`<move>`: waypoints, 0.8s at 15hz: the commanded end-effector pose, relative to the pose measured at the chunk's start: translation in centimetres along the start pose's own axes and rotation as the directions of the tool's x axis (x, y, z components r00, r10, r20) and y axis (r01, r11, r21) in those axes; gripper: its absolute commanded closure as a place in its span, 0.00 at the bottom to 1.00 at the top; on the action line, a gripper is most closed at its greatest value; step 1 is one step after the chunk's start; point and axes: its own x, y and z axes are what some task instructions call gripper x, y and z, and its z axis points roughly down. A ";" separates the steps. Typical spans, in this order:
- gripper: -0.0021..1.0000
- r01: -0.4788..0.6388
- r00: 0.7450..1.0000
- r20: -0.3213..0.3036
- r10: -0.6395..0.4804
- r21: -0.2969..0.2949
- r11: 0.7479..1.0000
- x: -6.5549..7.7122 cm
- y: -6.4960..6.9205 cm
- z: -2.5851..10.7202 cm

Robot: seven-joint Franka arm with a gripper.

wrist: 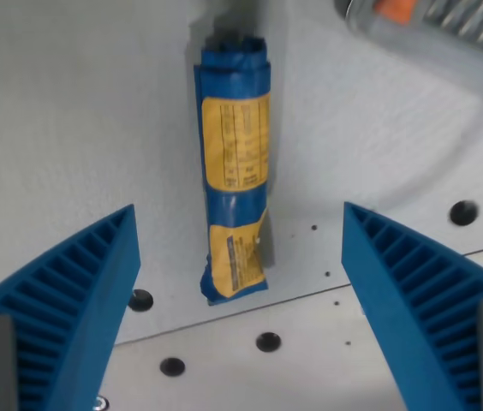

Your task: Move above the blue bag

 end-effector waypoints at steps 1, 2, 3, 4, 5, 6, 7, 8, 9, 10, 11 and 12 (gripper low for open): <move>0.00 -0.105 0.990 -0.089 0.110 0.053 0.993 -0.8 -0.5 1.4; 0.00 -0.107 0.990 -0.086 0.111 0.051 0.993 -0.9 -0.6 1.9; 0.00 -0.105 0.991 -0.080 0.109 0.050 0.993 -1.0 -0.7 2.4; 0.00 -0.103 0.991 -0.076 0.106 0.047 0.994 -1.1 -0.8 2.9; 0.00 -0.099 0.992 -0.074 0.102 0.048 0.994 -1.2 -0.9 3.4; 0.00 -0.100 0.992 -0.073 0.103 0.048 0.994 -1.3 -1.0 4.0; 0.00 -0.099 0.992 -0.073 0.102 0.049 0.994 -1.3 -1.0 4.5; 0.00 -0.095 0.993 -0.071 0.098 0.047 0.994 -1.4 -1.1 5.0; 0.00 -0.093 0.993 -0.072 0.096 0.047 0.995 -1.5 -1.1 5.4; 0.00 -0.090 0.993 -0.074 0.093 0.046 0.995 -1.5 -1.1 5.7; 0.00 -0.088 0.993 -0.077 0.091 0.046 0.995 -1.6 -1.1 5.9; 0.00 -0.085 0.993 -0.077 0.088 0.044 0.995 -1.7 -1.1 6.1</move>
